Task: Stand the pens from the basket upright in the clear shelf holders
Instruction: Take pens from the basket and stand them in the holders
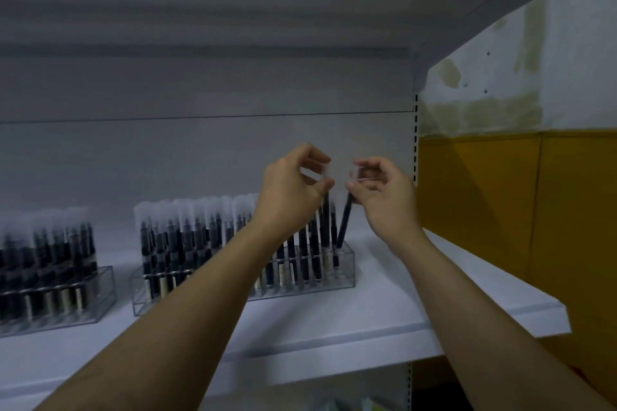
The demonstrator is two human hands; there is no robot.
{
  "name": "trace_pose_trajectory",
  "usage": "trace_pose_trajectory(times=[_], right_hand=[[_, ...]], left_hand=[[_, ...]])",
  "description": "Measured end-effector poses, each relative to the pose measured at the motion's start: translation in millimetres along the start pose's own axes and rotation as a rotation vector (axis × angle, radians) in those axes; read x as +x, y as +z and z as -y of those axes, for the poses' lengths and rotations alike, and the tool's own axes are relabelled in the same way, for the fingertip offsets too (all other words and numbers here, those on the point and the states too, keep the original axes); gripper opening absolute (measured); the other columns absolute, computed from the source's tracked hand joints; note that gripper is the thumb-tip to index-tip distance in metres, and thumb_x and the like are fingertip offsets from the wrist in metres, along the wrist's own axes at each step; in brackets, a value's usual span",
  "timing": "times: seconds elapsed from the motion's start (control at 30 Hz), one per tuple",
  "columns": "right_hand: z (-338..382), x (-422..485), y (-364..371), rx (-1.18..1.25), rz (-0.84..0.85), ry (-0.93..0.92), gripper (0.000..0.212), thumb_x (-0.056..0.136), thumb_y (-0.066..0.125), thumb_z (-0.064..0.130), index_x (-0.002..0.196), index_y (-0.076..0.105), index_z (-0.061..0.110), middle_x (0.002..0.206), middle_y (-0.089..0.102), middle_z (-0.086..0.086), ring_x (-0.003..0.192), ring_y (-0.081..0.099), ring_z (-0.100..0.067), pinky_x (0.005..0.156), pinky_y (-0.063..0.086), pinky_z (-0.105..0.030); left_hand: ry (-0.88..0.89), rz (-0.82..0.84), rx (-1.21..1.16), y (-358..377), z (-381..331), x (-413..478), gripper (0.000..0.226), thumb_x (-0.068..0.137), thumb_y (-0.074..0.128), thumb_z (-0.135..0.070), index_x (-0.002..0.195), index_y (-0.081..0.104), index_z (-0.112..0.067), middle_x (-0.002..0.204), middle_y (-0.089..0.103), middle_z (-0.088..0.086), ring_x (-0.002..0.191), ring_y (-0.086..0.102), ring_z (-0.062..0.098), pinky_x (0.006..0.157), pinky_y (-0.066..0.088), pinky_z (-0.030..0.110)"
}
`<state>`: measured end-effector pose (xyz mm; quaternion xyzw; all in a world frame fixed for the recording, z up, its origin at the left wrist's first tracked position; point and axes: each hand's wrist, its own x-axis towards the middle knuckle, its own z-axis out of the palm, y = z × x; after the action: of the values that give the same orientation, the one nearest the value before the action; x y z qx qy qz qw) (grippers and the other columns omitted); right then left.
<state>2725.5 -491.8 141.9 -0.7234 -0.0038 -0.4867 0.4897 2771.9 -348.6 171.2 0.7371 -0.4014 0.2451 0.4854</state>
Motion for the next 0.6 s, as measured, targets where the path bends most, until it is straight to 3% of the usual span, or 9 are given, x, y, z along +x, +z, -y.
trace_pose_trajectory(times=[0.07, 0.17, 0.23, 0.3, 0.4, 0.5, 0.6], right_hand=[[-1.8, -2.3, -0.4, -0.045, 0.082, 0.030, 0.029, 0.084, 0.070, 0.006, 0.103, 0.061, 0.025, 0.093, 0.062, 0.004, 0.086, 0.063, -0.013, 0.080, 0.058, -0.033], [-3.3, -8.2, -0.8, -0.152, 0.273, 0.032, 0.040, 0.087, 0.067, 0.008, 0.120, 0.060, 0.029, 0.096, 0.063, 0.001, 0.083, 0.060, -0.007, 0.070, 0.050, -0.012], [-0.5, -7.8, -4.5, -0.217, 0.308, 0.012, 0.042, 0.090, 0.064, 0.010, 0.126, 0.059, 0.032, 0.096, 0.063, 0.001, 0.081, 0.058, -0.005, 0.067, 0.046, -0.007], [5.2, -4.3, -10.5, -0.285, 0.336, -0.013, 0.039, 0.093, 0.060, 0.012, 0.126, 0.060, 0.032, 0.095, 0.064, 0.001, 0.081, 0.058, -0.007, 0.073, 0.045, -0.011], [14.8, 0.5, -17.2, -0.418, 0.403, -0.037, 0.036, 0.094, 0.058, 0.016, 0.128, 0.059, 0.030, 0.098, 0.066, 0.001, 0.089, 0.060, -0.012, 0.083, 0.048, -0.024], [21.0, 6.5, -19.4, -0.424, 0.382, -0.016, 0.030, 0.096, 0.057, 0.017, 0.123, 0.063, 0.027, 0.106, 0.066, 0.000, 0.096, 0.060, -0.013, 0.083, 0.045, -0.023], [22.2, 13.0, -18.0, -0.398, 0.387, 0.060, 0.027, 0.096, 0.056, 0.017, 0.120, 0.066, 0.025, 0.114, 0.065, 0.000, 0.101, 0.059, -0.013, 0.085, 0.044, -0.024]], left_hand=[[-0.006, 0.004, 0.035, 2.4, 3.0, 1.2, 0.017, 0.086, 0.070, -0.020, 0.098, 0.060, -0.024, 0.095, 0.063, -0.009, 0.080, 0.065, 0.006, 0.067, 0.056, 0.024], [-0.038, 0.090, 0.187, 6.0, 6.7, 2.6, 0.011, 0.088, 0.067, -0.026, 0.098, 0.062, -0.023, 0.089, 0.064, -0.011, 0.082, 0.064, 0.009, 0.075, 0.052, 0.027], [-0.072, 0.125, 0.278, 7.9, 8.9, 3.4, 0.012, 0.090, 0.064, -0.026, 0.101, 0.060, -0.026, 0.093, 0.064, -0.013, 0.084, 0.063, 0.012, 0.087, 0.051, 0.037], [-0.090, 0.123, 0.321, 8.0, 7.5, 4.7, 0.011, 0.090, 0.062, -0.026, 0.098, 0.057, -0.031, 0.102, 0.066, -0.011, 0.084, 0.061, 0.015, 0.094, 0.047, 0.045], [-0.125, 0.168, 0.342, 9.1, 3.1, 6.9, 0.012, 0.088, 0.064, -0.030, 0.094, 0.054, -0.031, 0.103, 0.064, -0.008, 0.092, 0.060, 0.018, 0.095, 0.046, 0.048], [-0.160, 0.176, 0.263, 10.2, -0.8, 8.4, 0.015, 0.086, 0.068, -0.033, 0.083, 0.053, -0.030, 0.089, 0.063, -0.007, 0.082, 0.063, 0.020, 0.088, 0.051, 0.050], [-0.192, 0.121, 0.324, 9.3, -5.8, 11.1, 0.017, 0.086, 0.068, -0.033, 0.078, 0.053, -0.029, 0.084, 0.065, -0.007, 0.084, 0.062, 0.021, 0.092, 0.048, 0.049]])
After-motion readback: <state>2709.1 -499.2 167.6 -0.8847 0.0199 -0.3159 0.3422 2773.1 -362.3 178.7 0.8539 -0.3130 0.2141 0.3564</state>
